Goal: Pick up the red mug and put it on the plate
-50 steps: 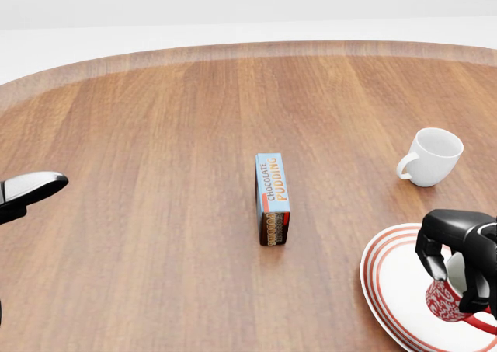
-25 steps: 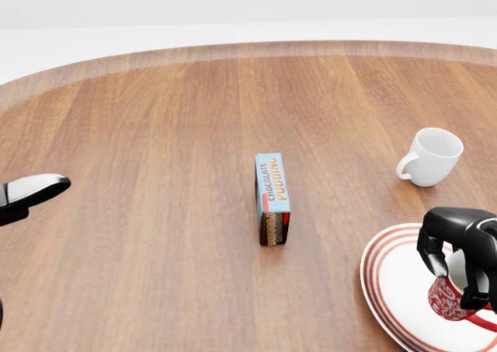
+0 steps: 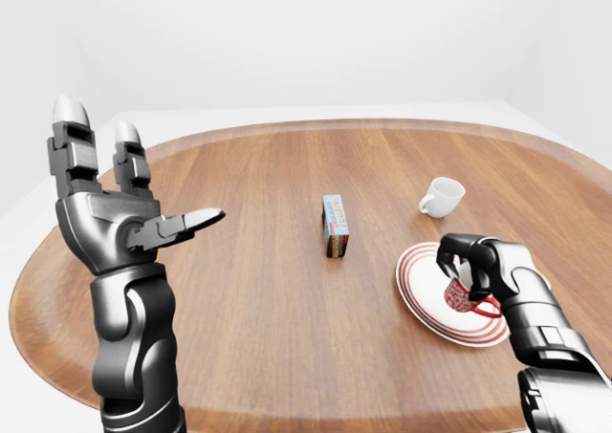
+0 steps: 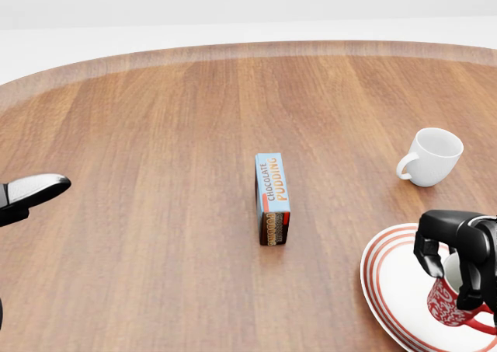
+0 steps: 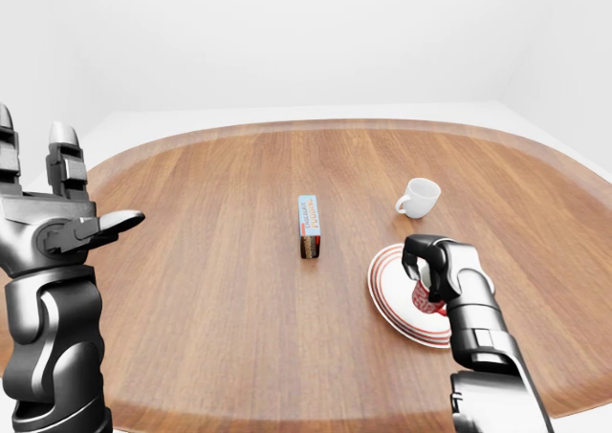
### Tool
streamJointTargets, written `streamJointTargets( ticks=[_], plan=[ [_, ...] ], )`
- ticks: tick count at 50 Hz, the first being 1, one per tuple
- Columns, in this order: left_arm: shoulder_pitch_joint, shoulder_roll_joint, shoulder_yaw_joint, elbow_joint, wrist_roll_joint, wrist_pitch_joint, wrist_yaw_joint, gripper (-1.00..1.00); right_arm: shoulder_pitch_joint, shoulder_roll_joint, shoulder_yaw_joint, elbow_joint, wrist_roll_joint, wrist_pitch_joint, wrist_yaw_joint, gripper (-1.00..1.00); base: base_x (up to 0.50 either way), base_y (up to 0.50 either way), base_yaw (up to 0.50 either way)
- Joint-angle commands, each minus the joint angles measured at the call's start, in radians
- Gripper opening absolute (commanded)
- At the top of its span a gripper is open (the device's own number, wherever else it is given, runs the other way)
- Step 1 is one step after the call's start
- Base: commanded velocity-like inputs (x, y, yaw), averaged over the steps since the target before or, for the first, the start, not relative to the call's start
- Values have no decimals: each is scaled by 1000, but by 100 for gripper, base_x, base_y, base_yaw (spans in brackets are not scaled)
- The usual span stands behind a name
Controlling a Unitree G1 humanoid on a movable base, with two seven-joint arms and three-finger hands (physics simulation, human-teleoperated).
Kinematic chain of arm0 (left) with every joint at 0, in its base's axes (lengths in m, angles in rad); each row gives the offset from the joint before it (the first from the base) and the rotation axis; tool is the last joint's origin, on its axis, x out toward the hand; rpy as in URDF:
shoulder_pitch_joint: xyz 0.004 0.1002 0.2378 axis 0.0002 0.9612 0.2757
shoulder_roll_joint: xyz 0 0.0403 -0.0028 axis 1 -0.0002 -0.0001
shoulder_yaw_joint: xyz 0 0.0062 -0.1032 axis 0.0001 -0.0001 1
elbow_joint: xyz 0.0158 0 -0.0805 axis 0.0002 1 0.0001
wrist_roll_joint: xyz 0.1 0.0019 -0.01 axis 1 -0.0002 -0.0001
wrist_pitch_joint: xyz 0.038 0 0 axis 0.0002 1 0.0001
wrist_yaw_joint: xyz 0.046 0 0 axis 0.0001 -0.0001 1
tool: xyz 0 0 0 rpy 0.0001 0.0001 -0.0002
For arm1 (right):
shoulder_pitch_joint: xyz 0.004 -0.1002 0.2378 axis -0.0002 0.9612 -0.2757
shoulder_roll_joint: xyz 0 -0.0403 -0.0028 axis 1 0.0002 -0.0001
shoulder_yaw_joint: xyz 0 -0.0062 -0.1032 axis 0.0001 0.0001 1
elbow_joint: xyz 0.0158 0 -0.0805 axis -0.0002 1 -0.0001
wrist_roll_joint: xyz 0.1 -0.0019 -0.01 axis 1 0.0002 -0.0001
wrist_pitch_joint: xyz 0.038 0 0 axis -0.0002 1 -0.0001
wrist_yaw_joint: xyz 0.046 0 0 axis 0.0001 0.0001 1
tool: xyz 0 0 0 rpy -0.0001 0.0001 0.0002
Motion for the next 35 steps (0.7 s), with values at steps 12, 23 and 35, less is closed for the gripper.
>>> streamJointTargets(
  ticks=[12,23,35],
  plan=[
    [-4,-1,-4,-7,3,0,1,95,-45,0,25,96,-12,0,0,-100,0,0,0],
    [-9,1,-4,0,2,0,1,94,-79,0,39,158,-24,0,0,-100,0,0,0],
    [-6,0,-5,4,7,0,-3,95,-75,-4,37,146,-17,0,0,-100,0,0,0]
  ],
)
